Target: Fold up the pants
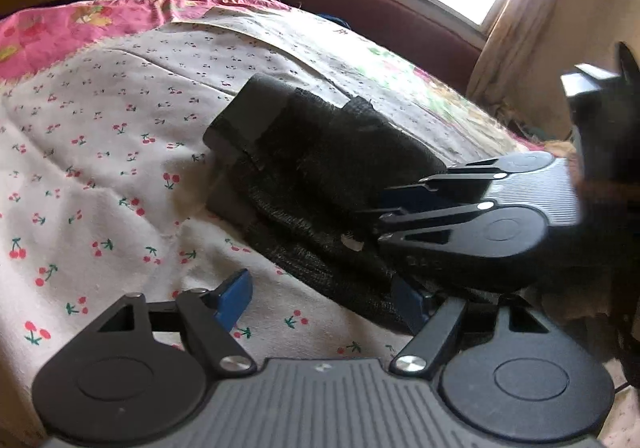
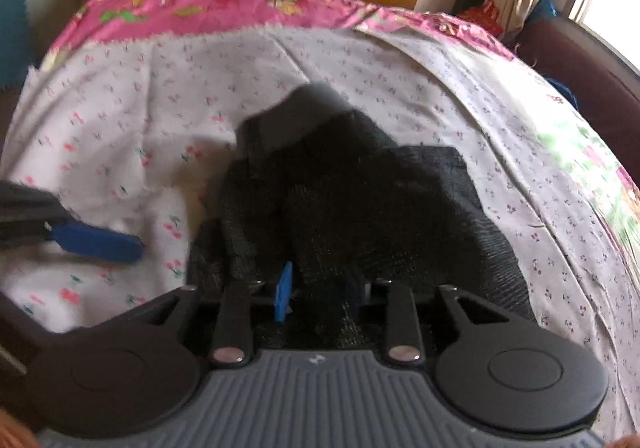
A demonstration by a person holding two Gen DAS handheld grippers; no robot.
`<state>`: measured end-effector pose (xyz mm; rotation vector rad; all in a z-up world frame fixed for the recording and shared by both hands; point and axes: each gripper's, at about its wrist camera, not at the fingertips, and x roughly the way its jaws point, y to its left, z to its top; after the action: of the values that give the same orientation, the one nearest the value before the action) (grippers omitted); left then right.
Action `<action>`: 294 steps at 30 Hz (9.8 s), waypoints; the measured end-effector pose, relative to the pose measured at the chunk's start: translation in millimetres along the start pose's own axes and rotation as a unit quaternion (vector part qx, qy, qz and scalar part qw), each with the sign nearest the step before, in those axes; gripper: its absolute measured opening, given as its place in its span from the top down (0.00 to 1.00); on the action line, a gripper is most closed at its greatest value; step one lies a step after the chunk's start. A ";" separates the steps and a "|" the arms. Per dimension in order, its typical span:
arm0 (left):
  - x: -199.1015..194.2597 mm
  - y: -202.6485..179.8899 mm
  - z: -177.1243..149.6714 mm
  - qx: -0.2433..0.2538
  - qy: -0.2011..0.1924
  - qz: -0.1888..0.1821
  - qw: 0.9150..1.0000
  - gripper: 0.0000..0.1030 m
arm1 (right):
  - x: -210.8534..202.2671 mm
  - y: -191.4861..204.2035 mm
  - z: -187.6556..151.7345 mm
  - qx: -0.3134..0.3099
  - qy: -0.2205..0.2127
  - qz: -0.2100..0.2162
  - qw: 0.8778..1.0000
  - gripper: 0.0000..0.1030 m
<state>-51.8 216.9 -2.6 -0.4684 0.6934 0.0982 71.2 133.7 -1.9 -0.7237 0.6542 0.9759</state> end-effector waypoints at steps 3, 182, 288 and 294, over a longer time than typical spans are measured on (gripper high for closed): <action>3.7 -1.1 0.1 0.005 0.014 0.005 1.000 0.15 | 5.6 3.9 -4.2 -0.016 0.004 -0.005 1.000 0.69; 90.6 -158.1 20.2 0.246 -0.020 0.016 0.969 0.06 | -231.6 -177.6 -250.4 0.596 -0.045 -0.104 0.795 0.80; 44.0 -152.0 -21.5 0.319 -0.027 -0.153 0.935 0.69 | -54.4 -143.2 -78.5 0.372 0.162 -0.030 0.913 0.75; 27.9 -129.3 2.1 0.269 -0.063 -0.166 0.946 0.71 | -78.6 -147.7 -74.5 0.408 0.121 -0.005 0.905 0.92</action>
<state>1.9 100.7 30.6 -0.0457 0.4788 -0.3717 158.8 -18.6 49.8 -0.0936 1.1773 0.5152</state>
